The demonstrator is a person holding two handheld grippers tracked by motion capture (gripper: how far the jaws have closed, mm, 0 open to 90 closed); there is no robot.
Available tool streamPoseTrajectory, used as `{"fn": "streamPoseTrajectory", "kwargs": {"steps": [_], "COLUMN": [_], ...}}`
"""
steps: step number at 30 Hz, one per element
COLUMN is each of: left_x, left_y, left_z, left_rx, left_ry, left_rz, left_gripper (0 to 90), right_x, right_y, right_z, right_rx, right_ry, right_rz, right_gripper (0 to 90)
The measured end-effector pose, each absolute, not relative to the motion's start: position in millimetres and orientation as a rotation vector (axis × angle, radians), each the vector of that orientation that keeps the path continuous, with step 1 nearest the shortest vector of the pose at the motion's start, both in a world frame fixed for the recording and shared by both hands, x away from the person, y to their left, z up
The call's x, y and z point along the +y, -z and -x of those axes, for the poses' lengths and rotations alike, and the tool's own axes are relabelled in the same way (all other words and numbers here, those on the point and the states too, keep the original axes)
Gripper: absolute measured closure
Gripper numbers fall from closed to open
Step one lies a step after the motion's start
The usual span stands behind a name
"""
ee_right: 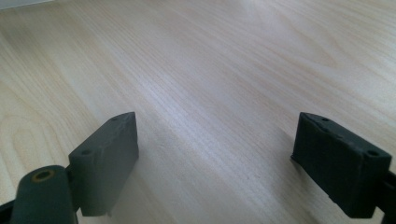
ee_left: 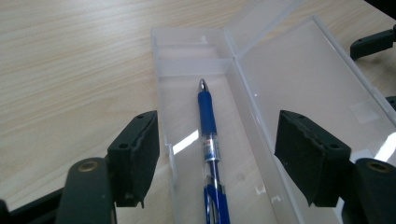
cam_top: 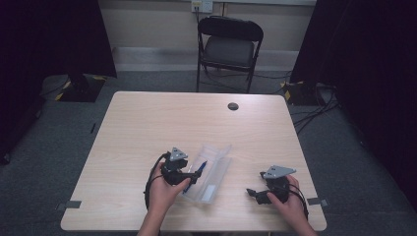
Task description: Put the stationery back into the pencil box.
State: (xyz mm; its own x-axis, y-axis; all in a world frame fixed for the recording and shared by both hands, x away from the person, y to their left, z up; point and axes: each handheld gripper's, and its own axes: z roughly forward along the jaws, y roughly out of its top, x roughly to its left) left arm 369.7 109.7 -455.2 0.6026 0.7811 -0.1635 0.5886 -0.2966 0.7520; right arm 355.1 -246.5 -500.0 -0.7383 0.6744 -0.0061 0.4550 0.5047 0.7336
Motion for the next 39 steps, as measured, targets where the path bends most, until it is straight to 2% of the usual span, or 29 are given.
{"fn": "streamPoseTrajectory", "kwargs": {"steps": [27,39], "left_x": [147,163], "left_y": [451,456], "left_z": [-362,-359], "left_rx": [1.099,1.125], "left_ry": [-0.297,-0.29], "left_rz": [-2.007,-1.994], "left_gripper": [27.5,23.3], "right_x": [-246,-246], "right_y": [500,500], "right_z": [-355,-355], "right_rx": [2.459,2.459], "right_ry": [-1.07,-1.071], "right_rz": [-0.951,-0.951], "right_gripper": [13.4,13.4]}}
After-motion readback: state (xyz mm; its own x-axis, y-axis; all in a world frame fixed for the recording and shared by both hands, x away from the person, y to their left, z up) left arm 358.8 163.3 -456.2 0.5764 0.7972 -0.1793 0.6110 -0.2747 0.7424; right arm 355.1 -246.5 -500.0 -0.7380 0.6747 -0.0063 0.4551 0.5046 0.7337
